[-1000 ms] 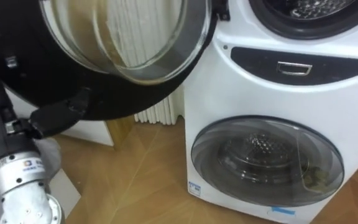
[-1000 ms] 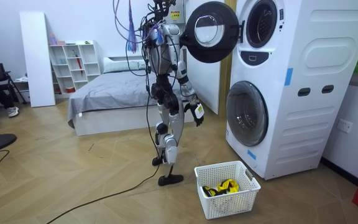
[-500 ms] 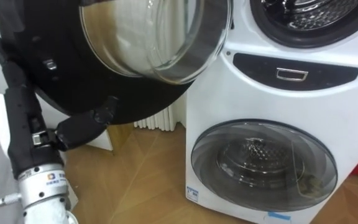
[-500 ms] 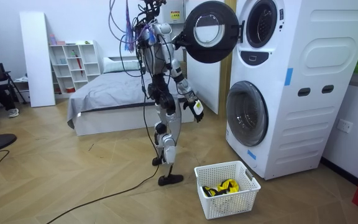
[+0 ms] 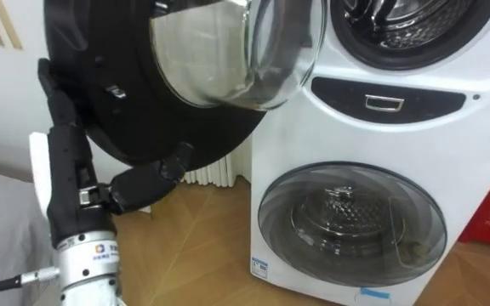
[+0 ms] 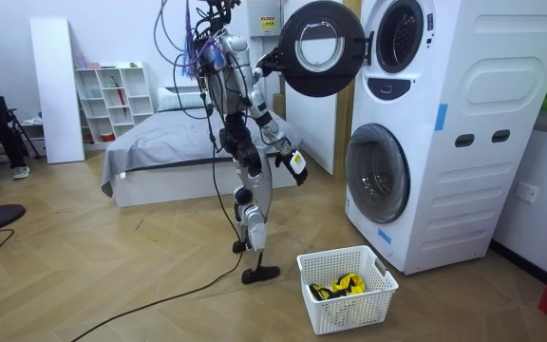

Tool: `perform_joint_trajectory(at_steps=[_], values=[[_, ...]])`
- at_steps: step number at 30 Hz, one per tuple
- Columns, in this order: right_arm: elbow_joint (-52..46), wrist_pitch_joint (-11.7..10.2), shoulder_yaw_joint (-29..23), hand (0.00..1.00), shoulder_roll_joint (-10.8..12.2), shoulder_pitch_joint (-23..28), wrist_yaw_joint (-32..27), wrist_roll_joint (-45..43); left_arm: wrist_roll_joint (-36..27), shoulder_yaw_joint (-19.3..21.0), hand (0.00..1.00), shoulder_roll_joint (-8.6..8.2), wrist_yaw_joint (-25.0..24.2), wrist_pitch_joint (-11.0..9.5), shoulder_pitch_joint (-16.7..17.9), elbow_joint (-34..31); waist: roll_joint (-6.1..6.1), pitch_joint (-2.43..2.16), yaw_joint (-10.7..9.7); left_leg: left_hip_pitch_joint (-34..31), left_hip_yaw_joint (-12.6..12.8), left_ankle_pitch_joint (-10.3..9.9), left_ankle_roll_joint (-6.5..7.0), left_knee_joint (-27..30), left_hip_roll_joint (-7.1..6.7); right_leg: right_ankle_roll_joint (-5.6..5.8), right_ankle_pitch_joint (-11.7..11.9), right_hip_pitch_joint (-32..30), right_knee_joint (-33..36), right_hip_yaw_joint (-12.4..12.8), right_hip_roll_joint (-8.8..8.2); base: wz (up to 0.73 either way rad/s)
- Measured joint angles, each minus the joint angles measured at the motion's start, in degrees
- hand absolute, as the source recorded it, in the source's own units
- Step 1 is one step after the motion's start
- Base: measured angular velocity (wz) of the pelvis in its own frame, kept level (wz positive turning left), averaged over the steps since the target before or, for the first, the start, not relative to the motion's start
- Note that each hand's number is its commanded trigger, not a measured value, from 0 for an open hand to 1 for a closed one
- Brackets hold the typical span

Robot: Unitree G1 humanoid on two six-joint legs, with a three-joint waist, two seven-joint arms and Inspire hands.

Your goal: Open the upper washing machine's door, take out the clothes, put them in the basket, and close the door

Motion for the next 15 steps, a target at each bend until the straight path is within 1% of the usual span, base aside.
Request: perform_joint_trajectory(at_steps=[2, 3, 5, 7, 10, 12, 13, 14, 15], values=[[-0.16, 0.00, 0.01, 0.00, 0.59, -0.27, -0.22, -0.08, 0.10, -0.37, 0.00, 0.28, 0.00, -0.51, 0.55, 0.00, -0.03, -0.03, -0.06, -0.09, 0.14, -0.24, 0.30, 0.59, 0.01, 0.08, 0.08, 0.02, 0.03, 0.72, 0.10, -0.08], [-0.29, 0.00, 0.01, 0.00, 0.80, -0.30, -0.18, -0.04, 0.18, -0.77, 0.00, 0.57, -0.26, -1.31, 1.16, -0.04, -0.06, -0.06, -0.24, -0.25, 0.16, -0.31, 0.42, 0.77, -0.04, 0.15, 0.12, 0.02, 0.01, 0.83, 0.06, 0.00], [-0.47, 0.00, 0.01, 0.00, 0.83, -0.31, -0.16, -0.08, 0.50, -1.42, 0.00, 0.70, -0.42, -2.10, 1.56, -0.09, -0.06, -0.07, -0.71, -0.71, 0.41, -0.47, 0.66, 1.41, -0.11, 0.25, 0.21, -0.04, 0.01, 0.97, 0.03, 0.06], [-0.48, 0.00, 0.04, 0.00, 0.87, -0.31, -0.18, -0.05, 0.48, -1.71, 0.00, 0.14, -0.42, -2.10, 1.56, -0.12, -0.13, -0.10, -0.98, -0.77, 0.53, -0.52, 0.74, 1.59, -0.11, 0.22, 0.32, -0.05, 0.02, 1.01, -0.04, 0.02], [-0.48, 0.00, 0.05, 0.00, 1.24, -0.30, -0.30, -0.04, 0.44, -2.12, 0.00, 0.00, -0.43, -2.10, 1.69, -0.12, -0.34, -0.20, -1.27, -0.77, 1.20, -0.48, 0.72, 1.73, 0.16, 0.22, 0.52, -0.09, 0.03, 1.05, -0.06, 0.00], [-0.47, 0.00, 0.05, 0.00, 1.91, -0.34, -0.25, 0.29, 0.37, -3.23, 0.00, -0.55, -0.43, -2.09, 1.70, -0.13, -0.77, -0.47, -1.38, -0.77, 2.51, -0.40, 0.61, 1.73, 0.56, 0.26, 0.58, -0.09, 0.07, 1.08, -0.08, 0.05], [-0.47, 0.00, 0.05, 0.00, 2.01, -0.37, -0.25, 0.39, 0.37, -3.55, 0.00, -0.74, -0.43, -2.09, 1.70, -0.13, -0.85, -0.52, -1.38, -0.76, 2.82, -0.39, 0.60, 1.71, 0.67, 0.27, 0.60, -0.09, 0.07, 1.16, -0.08, 0.07], [-0.43, 0.00, 0.05, 0.00, 2.11, -0.50, -0.27, 0.58, 0.37, -4.17, 0.00, -1.14, -0.43, -2.09, 1.70, -0.18, -1.01, -0.57, -1.40, -0.74, 4.20, -0.37, 0.58, 1.70, 1.17, 0.30, 0.64, -0.10, 0.07, 1.34, -0.08, 0.05], [-0.39, 0.00, 0.05, 0.00, 2.15, -0.59, -0.28, 0.60, 0.25, -4.50, 0.00, -1.38, -0.43, -2.09, 1.71, -0.28, -1.14, -0.55, -1.40, -0.74, 4.94, -0.37, 0.58, 1.70, 1.38, 0.31, 0.67, -0.15, 0.09, 1.53, -0.08, 0.00]])
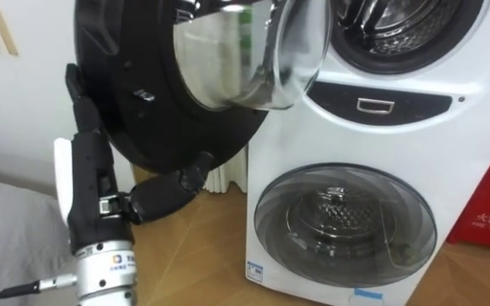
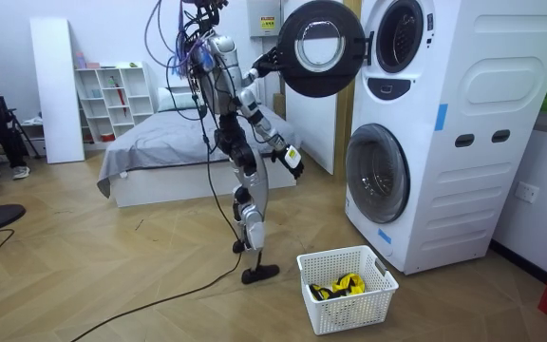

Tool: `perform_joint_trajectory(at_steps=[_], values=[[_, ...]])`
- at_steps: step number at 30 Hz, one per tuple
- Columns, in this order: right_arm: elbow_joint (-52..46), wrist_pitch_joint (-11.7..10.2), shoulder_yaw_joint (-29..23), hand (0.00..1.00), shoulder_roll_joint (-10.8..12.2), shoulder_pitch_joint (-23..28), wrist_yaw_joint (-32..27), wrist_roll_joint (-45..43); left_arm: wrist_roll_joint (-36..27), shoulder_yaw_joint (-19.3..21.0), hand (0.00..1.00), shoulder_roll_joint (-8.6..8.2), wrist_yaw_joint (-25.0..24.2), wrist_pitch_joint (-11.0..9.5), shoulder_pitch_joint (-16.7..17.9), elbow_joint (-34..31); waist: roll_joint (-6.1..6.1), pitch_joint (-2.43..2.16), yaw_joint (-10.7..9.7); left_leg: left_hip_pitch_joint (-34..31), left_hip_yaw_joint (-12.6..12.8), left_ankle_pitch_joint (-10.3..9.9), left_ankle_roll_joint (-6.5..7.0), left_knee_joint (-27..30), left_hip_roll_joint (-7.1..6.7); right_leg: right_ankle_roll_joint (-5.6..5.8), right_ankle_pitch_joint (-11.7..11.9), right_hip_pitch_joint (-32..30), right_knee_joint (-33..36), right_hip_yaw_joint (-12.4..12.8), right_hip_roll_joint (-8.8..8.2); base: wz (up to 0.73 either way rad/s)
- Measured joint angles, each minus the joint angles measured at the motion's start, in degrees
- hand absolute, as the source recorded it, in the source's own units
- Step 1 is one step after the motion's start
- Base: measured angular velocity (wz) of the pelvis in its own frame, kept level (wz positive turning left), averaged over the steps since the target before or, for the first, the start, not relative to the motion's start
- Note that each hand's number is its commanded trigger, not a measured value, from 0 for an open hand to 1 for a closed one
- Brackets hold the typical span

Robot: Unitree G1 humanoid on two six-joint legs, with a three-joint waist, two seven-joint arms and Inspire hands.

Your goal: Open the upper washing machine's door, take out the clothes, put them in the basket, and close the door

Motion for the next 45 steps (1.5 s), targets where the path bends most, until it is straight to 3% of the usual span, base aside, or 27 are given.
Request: perform_joint_trajectory(at_steps=[2, 5, 7, 8, 9, 11, 12, 13, 14, 15, 17, 18, 19, 20, 21, 22, 23, 24, 25, 26, 29, 31, 32, 33, 40, 45], values=[[0.18, 0.00, 0.03, 0.00, 0.28, -0.86, -0.50, 0.27, -0.85, -0.80, 0.00, -0.96, 0.01, 0.00, 0.31, -1.01, -0.27, 0.01, -0.04, -0.02, 4.04, 0.05, -0.08, -0.07, 1.11, 0.03, 0.36, -0.89, 0.08, 1.94, 0.20, -0.13], [0.19, 0.00, 0.07, 0.00, 0.89, -0.92, -1.93, 0.28, -1.73, -1.01, 0.00, -2.45, 0.02, -0.25, 0.31, -1.18, -0.45, 0.02, -0.31, -0.01, 7.83, 0.00, -0.01, -0.09, 1.90, 0.01, 0.59, -1.62, -0.01, 3.93, 0.23, -0.18], [0.27, 0.02, 0.02, 0.00, 1.01, -0.91, -2.36, 0.33, -2.67, -1.02, 0.00, -2.70, 0.03, -0.25, 0.37, -1.40, -0.69, -0.02, -2.35, 0.14, 11.41, -0.04, 0.05, -0.22, 2.64, 0.00, 0.57, -1.64, -0.17, 5.11, 0.20, 0.14], [0.28, 0.16, -0.06, 0.00, 0.88, -0.90, -3.20, 0.39, -3.13, -1.37, 0.00, -3.16, 0.02, -0.26, 0.37, -1.49, -0.83, -0.02, -3.69, 0.28, 14.62, -0.03, 0.02, -0.27, 3.33, -0.19, 0.46, -1.83, -0.20, 5.63, -0.04, 0.19], [0.27, 0.31, -0.17, 0.00, 0.95, -1.01, -4.28, 0.87, -3.13, -2.21, 0.00, -3.59, 0.03, -0.50, 0.43, -1.55, -0.85, -0.07, -4.16, 0.30, 17.38, -0.01, -0.04, -0.12, 3.59, -0.57, 0.43, -2.74, -0.05, 5.67, -0.65, 0.04], [0.28, 0.62, -0.26, 0.00, 1.30, -1.23, -5.26, 2.03, -3.12, -3.23, 0.00, -4.90, 0.03, -0.98, 0.61, -1.55, -0.95, -0.03, -4.27, 0.17, 19.69, -0.43, -0.62, 0.85, 3.93, -1.11, 0.67, -3.63, -0.15, 5.68, -1.48, -0.42], [0.43, 0.79, -0.36, 0.00, 1.88, -1.23, -5.42, 2.63, -3.26, -4.03, 0.00, -5.34, 0.03, -0.96, 0.76, -1.30, -2.01, 0.23, -4.73, -1.11, 17.22, -2.94, -3.41, 7.32, 4.37, -1.22, 0.69, -3.67, -0.16, 5.08, -2.78, -0.64], [0.59, 0.82, -0.59, 0.00, 1.96, -1.26, -5.23, 2.77, -3.53, -4.67, 0.00, -5.28, 0.03, -1.08, 1.06, -1.12, -1.45, 0.25, -4.58, -2.37, 11.50, -5.82, -3.72, 14.45, 5.07, -1.30, 0.72, -3.85, 0.54, 3.80, -2.74, -1.10], [0.57, 0.68, -1.32, 0.00, 1.80, -1.78, -4.77, 3.71, -4.41, -5.81, 0.00, -5.83, 0.00, -1.87, 2.03, -1.59, 3.11, -0.57, -4.61, -3.75, -2.64, -16.94, -4.97, 22.24, 6.64, -2.49, -0.39, -6.74, 8.12, 0.56, 0.00, -1.05], [1.26, 0.49, -1.27, 0.00, 3.05, -1.72, -4.73, 3.95, -4.74, -6.57, 0.00, -3.76, -1.73, -2.99, 1.71, -0.45, 2.83, 0.21, -6.89, -4.19, -2.96, -18.84, -1.10, 26.37, 7.09, -1.96, -2.66, -8.35, 17.80, 0.06, 0.11, -0.83], [2.40, 0.52, -1.31, 0.00, 3.10, -1.06, -3.59, 4.58, -6.26, -8.98, 0.00, -2.82, -6.33, -2.98, 1.61, 0.61, 0.97, 0.17, -10.51, -2.96, -0.62, -18.99, -0.95, 24.77, 7.55, -0.69, -4.83, -7.53, 20.06, -0.20, 0.27, -0.03], [2.40, 0.51, -1.25, 0.00, 2.32, -1.11, -3.57, 4.52, -8.00, -11.02, 0.00, -2.83, -9.47, -3.15, 1.08, 1.69, 0.91, 0.01, -11.94, -2.55, 3.40, -18.36, -1.97, 21.16, 8.18, -1.08, -4.99, -8.13, 19.75, -0.49, 0.33, 0.00], [2.40, 0.51, -1.25, 0.00, 2.02, -1.12, -3.65, 4.53, -8.96, -12.02, 0.00, -2.76, -11.39, -3.14, 0.23, 2.54, 0.93, -0.01, -12.93, -2.07, 5.43, -17.73, -2.54, 18.80, 8.21, -1.23, -4.92, -8.51, 19.04, -0.66, 0.33, -0.11], [2.37, 0.52, -1.07, 0.00, 1.51, -1.12, -3.82, 4.54, -11.74, -14.29, 0.00, -2.56, -14.92, -3.06, -2.13, 4.28, 0.86, -0.33, -14.09, -0.59, 10.29, -15.91, -3.40, 13.64, 8.23, -1.44, -4.75, -8.41, 16.93, -0.64, 0.58, -0.13], [2.33, 0.53, -0.47, 0.00, 0.94, -1.16, -3.89, 4.54, -14.24, -17.46, 0.00, -2.37, -18.18, -2.86, -4.98, 6.11, 1.42, -0.27, -14.27, 1.02, 14.54, -13.11, -4.23, 9.02, 8.01, -2.45, -3.72, -7.85, 13.85, -0.16, 1.47, -0.28], [2.33, 0.54, 0.26, 0.00, 0.64, -1.17, -3.93, 4.50, -14.99, -19.01, 0.00, -2.30, -19.74, -2.67, -6.36, 6.82, 1.53, -0.08, -14.24, 1.75, 15.96, -11.42, -4.56, 7.12, 7.46, -2.39, -2.60, -7.49, 12.07, 0.39, 2.09, -0.68], [2.37, 0.56, 1.51, 0.00, 0.51, -1.20, -3.81, 4.43, -15.86, -21.66, 0.00, -1.84, -22.87, -2.67, -8.54, 7.88, 1.15, 0.34, -14.00, 2.28, 16.22, -8.69, -4.49, 5.03, 5.15, -2.20, 1.14, -7.38, 8.85, 1.90, 2.93, -1.10], [2.53, 0.64, 2.70, 0.00, 0.14, -1.23, -3.55, 4.63, -16.31, -23.57, 0.00, -1.73, -25.93, -2.82, -9.35, 9.20, 1.66, 0.62, -13.68, 2.29, 15.74, -8.08, -2.26, 5.12, 3.91, -2.78, 2.06, -7.35, 7.22, 2.81, 3.54, -1.21], [2.71, 0.78, 3.57, 0.00, -0.30, -1.12, -3.54, 4.68, -16.53, -24.45, 0.00, -1.70, -27.14, -2.64, -9.44, 10.12, 2.75, 0.55, -13.71, 2.39, 15.07, -8.33, -1.91, 5.07, 3.80, -2.80, 2.56, -7.16, 6.56, 3.32, 4.08, -1.10], [3.15, 0.84, 5.07, 0.00, -0.58, -1.00, -3.54, 4.68, -17.36, -25.93, 0.00, -0.91, -29.86, -2.40, -10.28, 11.89, 3.42, 0.83, -14.27, 2.94, 14.90, -8.81, -1.17, 5.01, 3.77, -3.03, 2.15, -6.49, 5.84, 3.43, 4.59, -0.74], [3.30, 0.87, 5.52, 0.00, -0.12, -0.34, -3.55, 4.77, -18.67, -27.82, 0.00, 0.13, -37.02, -2.20, -11.10, 12.82, 1.95, 1.13, -14.60, 3.22, 13.61, -9.15, -0.54, 4.72, 3.77, -3.22, 0.82, -6.65, 5.49, 1.55, 4.77, -0.40], [3.29, 0.86, 5.52, 0.00, -0.10, -0.34, -3.55, 4.75, -18.66, -27.79, 0.00, 0.45, -40.08, -2.21, -11.16, 12.81, 1.22, 0.78, -14.60, 3.34, 12.88, -8.88, -0.24, 3.77, 3.87, -3.59, 1.24, -6.23, 3.91, 0.89, 5.40, -0.09], [3.11, 0.81, 5.56, 0.00, -0.16, -0.34, -3.55, 4.74, -18.64, -27.86, 0.00, 0.43, -41.72, -2.24, -11.24, 12.81, 0.90, 0.85, -14.58, 3.71, 12.59, -8.53, -0.19, 3.18, 3.95, -4.19, 1.58, -5.79, 3.13, 0.76, 5.70, 0.08], [2.64, 0.77, 5.64, 0.00, -0.31, -0.34, -3.52, 4.76, -18.50, -28.12, 0.00, 0.46, -42.74, -2.33, -11.41, 12.81, 1.22, 0.66, -14.28, 3.82, 12.49, -8.59, -0.37, 2.72, 4.05, -4.37, 1.58, -5.67, 2.83, 0.76, 6.27, 0.07], [2.46, -0.25, 9.23, 0.00, -0.14, -0.85, -2.96, 5.46, -18.39, -28.74, 0.00, 0.76, -44.76, -2.34, -13.03, 12.84, 1.45, 0.91, -12.49, 4.51, 9.39, -8.50, -1.01, 1.33, 4.07, -4.49, 0.89, -4.32, 1.57, 0.74, 6.60, 0.01], [2.43, -0.06, 10.12, 0.00, -0.15, -0.83, -2.15, 5.84, -17.92, -28.72, 0.00, 2.09, -46.20, -2.32, -13.47, 12.86, 1.61, 1.85, -12.33, 5.27, 8.66, -8.57, -1.14, -0.02, 3.85, -4.39, 0.82, -3.15, -0.14, 0.75, 6.69, 0.00]])
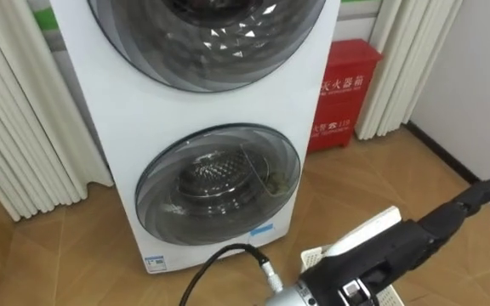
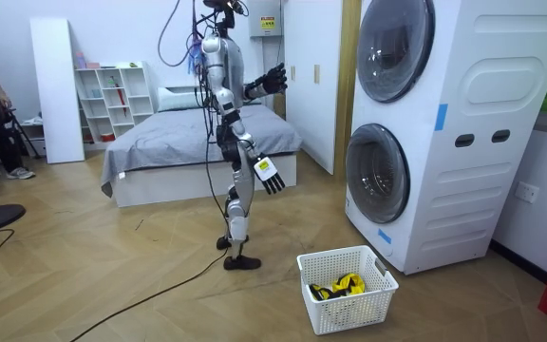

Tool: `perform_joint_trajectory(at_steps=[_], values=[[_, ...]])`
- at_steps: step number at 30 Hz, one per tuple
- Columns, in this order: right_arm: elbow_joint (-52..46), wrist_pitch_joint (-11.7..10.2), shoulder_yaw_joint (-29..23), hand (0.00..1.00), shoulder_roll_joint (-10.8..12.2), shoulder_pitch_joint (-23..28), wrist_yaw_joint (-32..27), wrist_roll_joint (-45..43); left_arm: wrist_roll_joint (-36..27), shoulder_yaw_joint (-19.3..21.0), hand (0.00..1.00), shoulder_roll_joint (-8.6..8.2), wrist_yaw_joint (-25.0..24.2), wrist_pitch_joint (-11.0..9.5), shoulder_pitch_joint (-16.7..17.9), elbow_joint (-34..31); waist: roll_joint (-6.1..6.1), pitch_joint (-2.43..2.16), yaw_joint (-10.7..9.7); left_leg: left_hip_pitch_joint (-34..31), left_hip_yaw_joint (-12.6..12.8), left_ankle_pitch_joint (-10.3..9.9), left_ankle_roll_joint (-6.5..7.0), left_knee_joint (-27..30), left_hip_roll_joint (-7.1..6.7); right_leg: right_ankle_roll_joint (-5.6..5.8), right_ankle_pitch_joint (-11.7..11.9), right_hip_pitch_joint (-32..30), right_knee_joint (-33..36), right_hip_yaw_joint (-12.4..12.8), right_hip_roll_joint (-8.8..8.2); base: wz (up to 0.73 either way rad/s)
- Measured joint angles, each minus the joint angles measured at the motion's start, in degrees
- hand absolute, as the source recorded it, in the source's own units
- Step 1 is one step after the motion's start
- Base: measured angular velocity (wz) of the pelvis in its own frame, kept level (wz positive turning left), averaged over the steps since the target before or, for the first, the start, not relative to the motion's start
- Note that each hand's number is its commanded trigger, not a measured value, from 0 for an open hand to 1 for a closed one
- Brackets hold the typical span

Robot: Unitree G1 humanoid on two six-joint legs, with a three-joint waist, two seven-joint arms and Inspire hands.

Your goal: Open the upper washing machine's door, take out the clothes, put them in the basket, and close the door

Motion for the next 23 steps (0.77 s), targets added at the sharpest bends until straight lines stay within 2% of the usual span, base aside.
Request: perform_joint_trajectory(at_steps=[3, 7, 10, 12, 13, 15, 16, 18, 19, 20, 21, 22, 23], values=[[0.11, 0.04, -0.01, 0.00, -0.07, 0.16, -0.02, 0.12, 0.05, -0.05, 0.00, 0.45, -0.04, 0.01, 0.02, 0.06, -0.03, 0.10, -0.03, 0.02, -0.75, 0.00, 0.00, -0.43, -0.05, 0.06, -0.04, -0.04, 0.01, -0.01, 0.09, 0.08], [0.12, 0.07, 0.03, 0.00, -0.14, 0.16, -0.03, 0.23, 0.03, -0.11, 0.00, 1.23, 0.05, 0.01, 0.38, 0.16, -0.03, 0.09, 1.04, -0.02, -1.46, 0.00, 0.00, -0.55, -0.08, 0.09, -0.06, -0.16, 0.03, -0.12, 0.18, 0.00], [0.02, 0.09, 0.15, 0.00, -0.19, 0.48, 0.10, 1.52, 1.94, 0.52, 0.00, 2.29, 0.22, -0.11, 2.02, 0.82, -0.09, 0.05, 1.95, 0.18, -2.54, 0.02, -0.04, -0.96, -0.13, 0.08, -0.33, 0.04, 0.15, -1.58, 0.14, 0.06], [0.04, 0.28, -0.14, 0.00, -0.22, 0.96, -0.01, 1.67, 5.70, 2.49, 0.00, 4.09, 0.60, -0.11, 4.66, 1.87, -0.71, 0.00, 3.73, 0.81, -3.04, 0.27, -0.46, -1.85, -0.85, -0.09, -1.61, 0.39, 0.19, -2.11, -0.35, 0.02], [-0.01, 0.34, -0.17, 0.00, -0.34, 1.21, -0.08, 1.67, 6.59, 3.11, 0.00, 4.38, 0.87, -0.10, 5.51, 2.50, -0.77, -0.05, 4.00, 0.88, -3.32, 0.28, -0.47, -2.02, -0.99, -0.21, -1.90, 0.52, 0.19, -2.50, -0.47, 0.18], [-0.02, 0.68, -3.03, 0.00, -0.48, 2.75, 0.38, 1.70, 11.46, 6.99, 0.00, 5.87, 2.59, -0.64, 10.04, 6.87, -0.89, -0.29, 5.42, 0.95, -4.44, 0.42, -0.72, -2.35, -1.08, -0.38, -2.22, 0.91, 0.17, -3.73, -0.39, 0.25], [-0.02, 0.83, -3.80, 0.00, -0.52, 3.23, 0.50, 1.84, 12.05, 8.36, 0.00, 6.29, 3.16, -0.87, 11.25, 8.91, -0.89, -0.32, 6.04, 1.02, -4.82, 0.49, -0.83, -2.38, -1.10, -0.40, -2.24, 1.16, 0.15, -3.96, -0.35, 0.23], [-0.02, 1.01, -7.57, 0.00, -0.93, 6.07, 1.18, 4.12, 12.53, 15.61, 0.00, 7.32, 6.97, -1.75, 16.18, 20.58, -1.44, -0.85, 8.26, 1.81, -5.47, 0.67, -1.13, -2.51, -1.01, -0.72, -2.61, 2.02, 0.16, -4.55, -0.40, 0.15], [-0.05, 1.12, -7.93, 0.00, -1.21, 6.72, 1.23, 4.86, 12.50, 17.51, 0.00, 7.51, 8.28, -1.91, 17.01, 24.51, -1.58, -0.86, 8.91, 2.03, -5.59, 0.69, -1.18, -2.53, -0.98, -0.79, -2.70, 2.39, 0.12, -4.67, -0.44, 0.10], [-0.22, 1.39, -9.11, 0.00, -1.62, 7.98, 1.39, 6.30, 12.42, 21.56, 0.00, 7.53, 10.86, -1.94, 18.30, 32.85, -1.78, -1.13, 9.42, 2.13, -6.05, 0.62, -1.31, -2.48, -0.96, -0.90, -3.05, 2.62, 0.14, -5.24, -0.48, 0.24], [-0.30, 1.52, -11.40, 0.00, -1.63, 8.79, 1.67, 7.24, 11.91, 26.57, 0.00, 8.00, 13.23, -1.91, 18.90, 41.89, -1.63, -1.20, 9.93, 2.27, -6.79, 0.53, -1.51, -2.51, -0.90, -0.97, -3.22, 2.71, 0.18, -5.63, -0.37, 0.22], [-0.26, 1.61, -12.29, 0.00, -1.67, 9.05, 1.80, 7.83, 11.69, 28.68, 0.00, 8.10, 14.40, -1.92, 19.19, 46.32, -1.60, -1.18, 10.32, 2.40, -6.83, 0.53, -1.55, -2.52, -0.88, -0.99, -3.24, 2.72, 0.13, -5.59, -0.22, 0.12], [-0.26, 2.01, -14.28, 0.00, -1.75, 9.56, 1.78, 9.09, 11.69, 33.31, 0.00, 8.15, 17.06, -1.90, 20.09, 53.40, -1.50, -1.15, 10.95, 2.82, -6.96, 0.39, -1.78, -2.71, -0.82, -1.04, -3.27, 3.09, 0.04, -5.82, 0.05, 0.00]])
